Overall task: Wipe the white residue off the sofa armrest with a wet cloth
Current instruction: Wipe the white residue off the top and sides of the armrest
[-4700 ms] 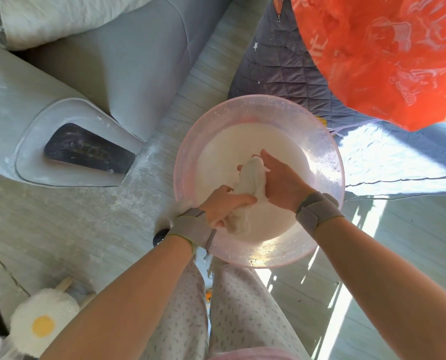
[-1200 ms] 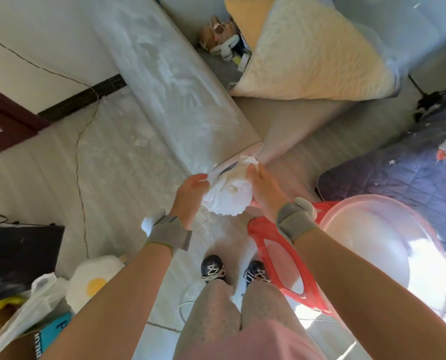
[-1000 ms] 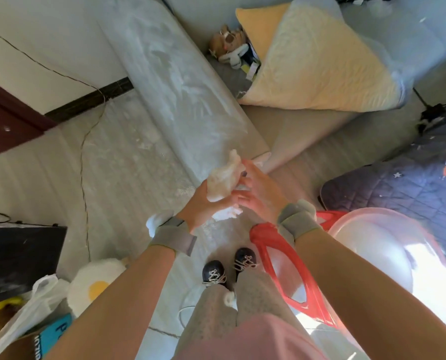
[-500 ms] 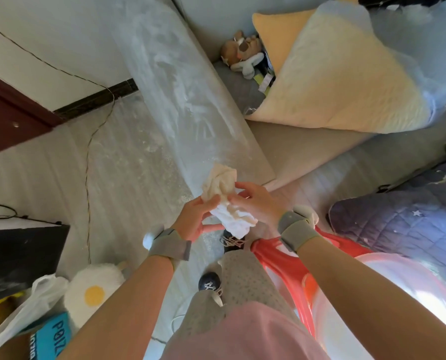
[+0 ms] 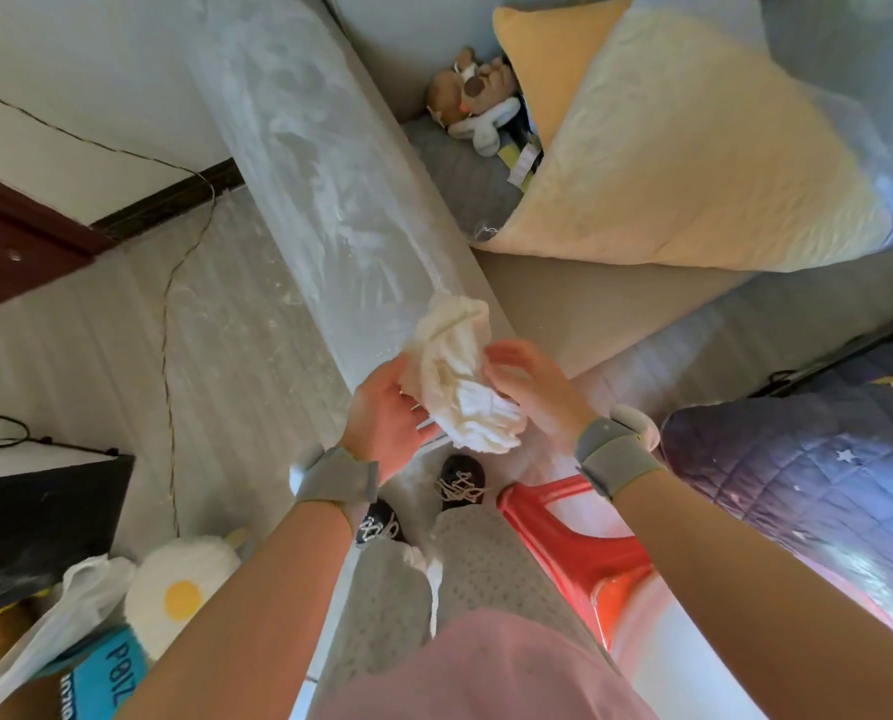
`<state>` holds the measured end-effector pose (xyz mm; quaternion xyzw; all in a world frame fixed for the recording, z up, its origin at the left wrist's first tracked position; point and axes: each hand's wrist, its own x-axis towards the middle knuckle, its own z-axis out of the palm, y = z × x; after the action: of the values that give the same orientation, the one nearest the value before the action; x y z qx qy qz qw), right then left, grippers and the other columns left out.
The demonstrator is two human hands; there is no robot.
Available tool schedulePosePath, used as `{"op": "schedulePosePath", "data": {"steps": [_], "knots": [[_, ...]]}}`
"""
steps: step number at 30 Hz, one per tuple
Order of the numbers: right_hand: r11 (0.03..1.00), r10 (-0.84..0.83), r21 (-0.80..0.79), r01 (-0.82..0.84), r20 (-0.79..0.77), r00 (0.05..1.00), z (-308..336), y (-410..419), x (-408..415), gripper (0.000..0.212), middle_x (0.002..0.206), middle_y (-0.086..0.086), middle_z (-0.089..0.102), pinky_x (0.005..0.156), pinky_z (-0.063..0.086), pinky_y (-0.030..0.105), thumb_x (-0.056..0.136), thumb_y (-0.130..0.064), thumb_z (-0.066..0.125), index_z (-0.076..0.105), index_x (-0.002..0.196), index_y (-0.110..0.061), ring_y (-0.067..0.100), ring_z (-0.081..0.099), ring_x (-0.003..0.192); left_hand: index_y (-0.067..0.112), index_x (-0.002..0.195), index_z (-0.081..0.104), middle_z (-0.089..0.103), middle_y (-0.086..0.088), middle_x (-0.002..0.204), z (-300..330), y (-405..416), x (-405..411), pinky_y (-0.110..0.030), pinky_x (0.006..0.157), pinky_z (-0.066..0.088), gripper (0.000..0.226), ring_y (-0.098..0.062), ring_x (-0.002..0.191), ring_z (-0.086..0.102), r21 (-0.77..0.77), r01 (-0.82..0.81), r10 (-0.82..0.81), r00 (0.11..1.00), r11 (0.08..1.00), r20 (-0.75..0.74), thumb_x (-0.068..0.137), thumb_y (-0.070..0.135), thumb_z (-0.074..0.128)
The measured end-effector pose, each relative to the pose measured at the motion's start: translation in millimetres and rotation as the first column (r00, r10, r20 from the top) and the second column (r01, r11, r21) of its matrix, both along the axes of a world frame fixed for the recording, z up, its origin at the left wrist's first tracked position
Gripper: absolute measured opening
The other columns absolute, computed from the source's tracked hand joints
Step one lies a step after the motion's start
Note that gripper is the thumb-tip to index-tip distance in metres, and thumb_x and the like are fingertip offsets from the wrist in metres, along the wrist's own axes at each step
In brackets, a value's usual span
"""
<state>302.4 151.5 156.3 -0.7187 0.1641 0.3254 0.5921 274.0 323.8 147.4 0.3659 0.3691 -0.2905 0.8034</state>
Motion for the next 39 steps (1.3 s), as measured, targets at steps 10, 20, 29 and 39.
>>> {"op": "schedulePosePath", "data": {"steps": [10,20,29,39], "knots": [[0.938,0.252,-0.234,-0.256,-0.049,0.967,-3,-3,-4,0.028,0.084,0.023,0.057,0.046,0.032,0.007,0.091,-0.018,0.050,0.053,0.101,0.008,0.022,0.050,0.068,0.006,0.116,0.055,0.063,-0.016,0.105,-10,-5,-2,-0.041,0.079,0.057,0.039,-0.034,0.098,0.063,0.136,0.275,-0.287,0.955,0.952,0.078,0.083,-0.014,0.051],[0.996,-0.015,-0.086,0.018,0.029,0.999,-6,-5,4,0.034,0.113,0.003,0.060,0.095,0.048,0.040,0.101,-0.027,0.036,0.042,0.132,-0.013,0.022,0.060,0.101,0.001,0.125,0.048,0.060,-0.013,0.105,-7,2,22,-0.038,0.076,0.059,0.032,-0.029,0.091,0.063,0.315,0.274,-0.298,0.954,0.909,0.028,0.093,-0.002,0.047],[0.970,-0.089,0.206,0.132,-0.204,0.975,-12,-2,9,0.055,0.114,0.015,0.064,0.085,0.054,0.044,0.075,-0.015,0.074,0.049,0.124,-0.007,0.031,0.064,0.100,0.011,0.143,0.020,0.047,-0.017,0.136,-5,-32,23,-0.038,0.080,0.053,0.086,-0.029,0.111,0.056,0.376,0.165,-0.191,0.981,0.912,0.032,0.078,0.037,0.072],[0.971,-0.217,-0.103,0.216,0.001,0.976,-11,-36,24,0.042,0.111,0.009,0.062,0.078,0.053,0.035,0.082,-0.011,0.066,0.049,0.120,-0.008,0.026,0.062,0.096,0.012,0.134,0.040,0.059,-0.017,0.110,-21,-13,10,-0.038,0.078,0.057,0.045,-0.025,0.079,0.065,0.612,0.227,-0.312,0.949,0.758,0.035,0.092,0.013,0.056]]}}
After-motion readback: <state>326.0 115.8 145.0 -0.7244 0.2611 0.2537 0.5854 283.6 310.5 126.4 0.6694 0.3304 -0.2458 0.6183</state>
